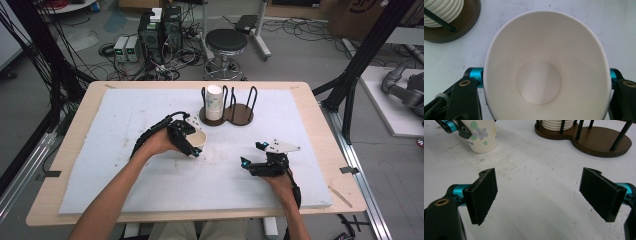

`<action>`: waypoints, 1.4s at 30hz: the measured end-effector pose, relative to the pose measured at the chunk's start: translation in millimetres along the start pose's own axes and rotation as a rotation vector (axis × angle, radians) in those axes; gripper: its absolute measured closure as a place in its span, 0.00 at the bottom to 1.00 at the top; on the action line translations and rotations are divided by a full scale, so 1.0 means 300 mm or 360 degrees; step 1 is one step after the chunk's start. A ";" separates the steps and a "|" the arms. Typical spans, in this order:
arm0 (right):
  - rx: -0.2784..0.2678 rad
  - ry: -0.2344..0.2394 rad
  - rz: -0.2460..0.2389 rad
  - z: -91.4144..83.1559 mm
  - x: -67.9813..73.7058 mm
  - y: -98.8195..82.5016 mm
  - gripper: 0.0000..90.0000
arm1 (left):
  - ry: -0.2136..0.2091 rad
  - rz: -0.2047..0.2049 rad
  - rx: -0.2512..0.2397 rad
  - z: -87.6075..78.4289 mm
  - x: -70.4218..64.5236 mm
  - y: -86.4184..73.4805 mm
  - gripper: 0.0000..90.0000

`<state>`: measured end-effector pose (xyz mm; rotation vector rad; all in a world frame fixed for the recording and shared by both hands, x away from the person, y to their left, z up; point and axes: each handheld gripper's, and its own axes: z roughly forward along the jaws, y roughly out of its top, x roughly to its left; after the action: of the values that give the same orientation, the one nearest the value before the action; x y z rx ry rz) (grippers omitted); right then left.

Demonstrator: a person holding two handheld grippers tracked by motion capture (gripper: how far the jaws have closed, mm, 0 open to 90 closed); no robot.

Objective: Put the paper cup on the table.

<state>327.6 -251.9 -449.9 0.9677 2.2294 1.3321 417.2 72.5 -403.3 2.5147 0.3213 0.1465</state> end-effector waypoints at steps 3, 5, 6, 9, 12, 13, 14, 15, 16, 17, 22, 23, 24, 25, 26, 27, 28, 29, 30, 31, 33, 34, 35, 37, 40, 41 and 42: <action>-0.0003 -0.0003 -0.0003 0.000 0.000 0.000 0.17 | -0.0008 -0.0006 0.0008 -0.001 0.003 -0.005 0.33; -0.0004 -0.0003 -0.0001 -0.001 0.000 0.000 0.17 | -0.0010 -0.0019 0.0016 -0.001 0.004 -0.011 0.32; -0.0003 -0.0003 -0.0001 -0.001 0.000 0.000 0.17 | -0.0016 -0.0028 0.0017 -0.002 0.005 -0.013 0.31; -0.0003 -0.0001 0.0003 -0.001 0.001 -0.001 0.17 | -0.0007 -0.0037 -0.0024 0.005 0.002 -0.022 0.29; -0.0002 0.0000 0.0011 -0.002 0.002 -0.001 0.17 | -0.0036 -0.0077 -0.0029 0.025 0.005 -0.048 0.28; -0.0003 0.0000 0.0011 -0.002 0.002 -0.001 0.17 | -0.0040 -0.0080 -0.0003 0.032 0.005 -0.053 0.27; -0.0003 0.0001 0.0012 -0.002 0.002 -0.001 0.17 | -0.0045 -0.0092 0.0021 0.040 0.007 -0.059 0.25; -0.0003 0.0002 0.0011 -0.002 0.001 -0.001 0.17 | -0.0059 -0.0123 0.0012 0.046 0.009 -0.064 0.21; -0.0008 -0.0002 0.0000 -0.001 -0.001 -0.001 0.17 | -0.0062 -0.0134 0.0002 0.048 0.010 -0.067 0.19; -0.0002 0.0002 0.0008 -0.001 0.000 -0.001 0.17 | -0.0055 -0.0134 -0.0003 0.047 0.010 -0.068 0.19; -0.0004 0.0002 0.0016 -0.001 0.000 -0.001 0.17 | -0.0059 -0.0132 -0.0050 0.036 0.006 -0.065 0.17; -0.0005 -0.0001 0.0008 -0.001 -0.001 -0.001 0.17 | -0.0048 -0.0129 -0.0051 0.035 0.006 -0.065 0.17; -0.0006 -0.0003 0.0003 0.000 -0.001 -0.001 0.17 | -0.0049 -0.0127 -0.0048 0.034 0.006 -0.066 0.17; -0.0002 0.0001 0.0009 -0.001 0.000 -0.001 0.17 | -0.0053 -0.0139 -0.0049 0.034 0.006 -0.068 0.17; -0.0001 0.0000 0.0010 -0.001 0.000 0.000 0.17 | -0.0046 -0.0140 -0.0046 0.034 0.007 -0.069 0.17; -0.0007 -0.0002 0.0004 0.000 -0.002 -0.001 0.17 | -0.0040 -0.0145 -0.0043 0.033 0.008 -0.071 0.16; -0.0006 -0.0001 0.0010 -0.001 -0.001 -0.001 0.17 | -0.0045 -0.0156 -0.0047 0.032 0.009 -0.073 0.16; -0.0007 -0.0002 0.0010 -0.001 -0.001 -0.001 0.17 | -0.0044 -0.0158 -0.0054 0.032 0.009 -0.075 0.16; -0.0004 0.0001 0.0015 -0.001 0.000 -0.001 0.17 | -0.0038 -0.0158 -0.0052 0.031 0.009 -0.077 0.16; -0.0005 0.0002 0.0014 -0.001 0.000 -0.001 0.17 | -0.0042 -0.0164 -0.0052 0.029 0.009 -0.078 0.15; -0.0004 0.0003 0.0013 -0.001 -0.001 -0.001 0.17 | -0.0038 -0.0165 -0.0065 0.024 0.008 -0.082 0.15; -0.0005 0.0004 0.0015 -0.001 0.000 -0.001 0.17 | -0.0038 -0.0166 -0.0074 0.021 0.009 -0.085 0.15; -0.0005 0.0003 0.0015 -0.001 0.000 -0.001 0.17 | -0.0039 -0.0177 -0.0080 0.017 0.008 -0.088 0.15; -0.0004 0.0006 0.0016 -0.002 0.000 -0.001 0.17 | -0.0035 -0.0185 -0.0096 0.010 0.008 -0.096 0.14; -0.0006 0.0001 0.0011 -0.003 0.000 -0.002 0.17 | -0.0022 -0.0206 -0.0136 -0.008 0.007 -0.114 0.14; -0.0007 0.0000 0.0011 -0.003 0.000 -0.002 0.17 | -0.0025 -0.0217 -0.0150 -0.014 0.006 -0.122 0.14; -0.0014 0.0000 0.0002 -0.003 -0.001 -0.002 0.17 | -0.0025 -0.0215 -0.0161 -0.021 0.007 -0.130 0.13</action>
<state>327.2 -252.9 -450.0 0.9663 2.2213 1.3415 410.4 107.5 -420.4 2.3846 0.4647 0.0870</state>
